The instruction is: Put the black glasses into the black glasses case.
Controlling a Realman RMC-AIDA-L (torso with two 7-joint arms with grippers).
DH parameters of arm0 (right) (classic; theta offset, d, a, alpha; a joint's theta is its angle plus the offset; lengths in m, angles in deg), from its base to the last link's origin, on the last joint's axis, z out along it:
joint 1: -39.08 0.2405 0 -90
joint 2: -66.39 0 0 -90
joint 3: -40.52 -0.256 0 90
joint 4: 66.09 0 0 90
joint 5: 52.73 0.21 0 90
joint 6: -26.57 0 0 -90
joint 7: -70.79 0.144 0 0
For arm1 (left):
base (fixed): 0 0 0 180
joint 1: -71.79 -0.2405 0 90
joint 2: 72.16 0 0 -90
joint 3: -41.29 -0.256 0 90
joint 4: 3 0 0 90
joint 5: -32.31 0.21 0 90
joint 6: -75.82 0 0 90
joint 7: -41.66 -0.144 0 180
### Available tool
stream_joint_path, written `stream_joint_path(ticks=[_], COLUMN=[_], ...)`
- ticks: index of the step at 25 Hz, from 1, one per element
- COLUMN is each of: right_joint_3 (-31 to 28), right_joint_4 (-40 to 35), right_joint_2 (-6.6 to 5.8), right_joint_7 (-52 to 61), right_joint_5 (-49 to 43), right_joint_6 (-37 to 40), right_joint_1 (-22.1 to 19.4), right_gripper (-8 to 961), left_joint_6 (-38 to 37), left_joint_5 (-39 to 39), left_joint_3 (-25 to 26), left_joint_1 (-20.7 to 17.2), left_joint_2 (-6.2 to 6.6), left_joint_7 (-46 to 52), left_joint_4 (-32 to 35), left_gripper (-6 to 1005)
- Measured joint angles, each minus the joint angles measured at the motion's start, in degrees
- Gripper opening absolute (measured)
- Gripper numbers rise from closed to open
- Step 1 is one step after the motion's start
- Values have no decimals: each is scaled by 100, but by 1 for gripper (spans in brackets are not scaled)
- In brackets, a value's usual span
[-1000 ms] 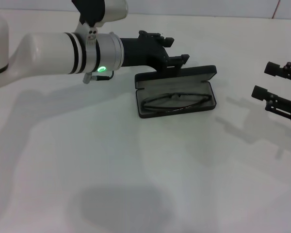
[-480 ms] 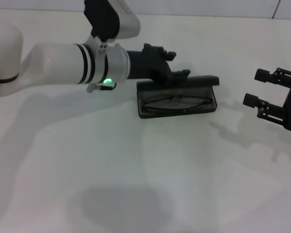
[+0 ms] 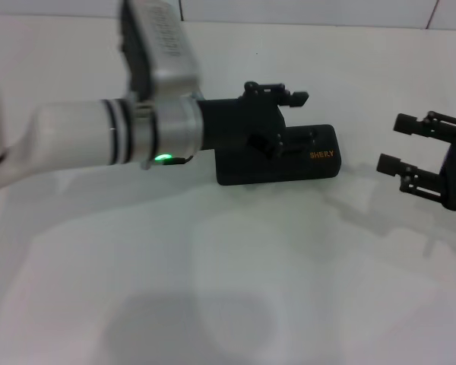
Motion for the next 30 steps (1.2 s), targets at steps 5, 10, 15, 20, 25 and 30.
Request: stream_joint_path(ticks=[5,10,15,20,25,30], right_joint_3=[16,229,387,450,446,456], right_joint_4=[-17,-27,120,715,1064,1171], right_joint_2=[-1,-1,34,66,77,86], right_joint_7=[58,108,78,-243,-621,-764], right_joint_5=[-230,-412,-444,-443,-416,-357], right_joint_6=[359,562,485,455,413,379], right_joint_1=[243,575,812,1147,1274,1308], right_gripper=[635,725,767,764,763,761], left_joint_6=[-2629,-4339,-4448,-4418,-4413,-4413], left_joint_5=[-174,-165,49,128,183,199], left_joint_3=[947,1818,1964,2120,2348,2350], left_joint_1=[-666,-1114,-1436,-1625,-1589,-1575], left_joint_2=[250,516,571,498,477,467], left_joint_7=[-429,-1051,-1459,-1627,-1629,-1632], left_joint_4=[391,9,-187,-211,-333,-339], left_gripper=[636,636,636,636,636,636])
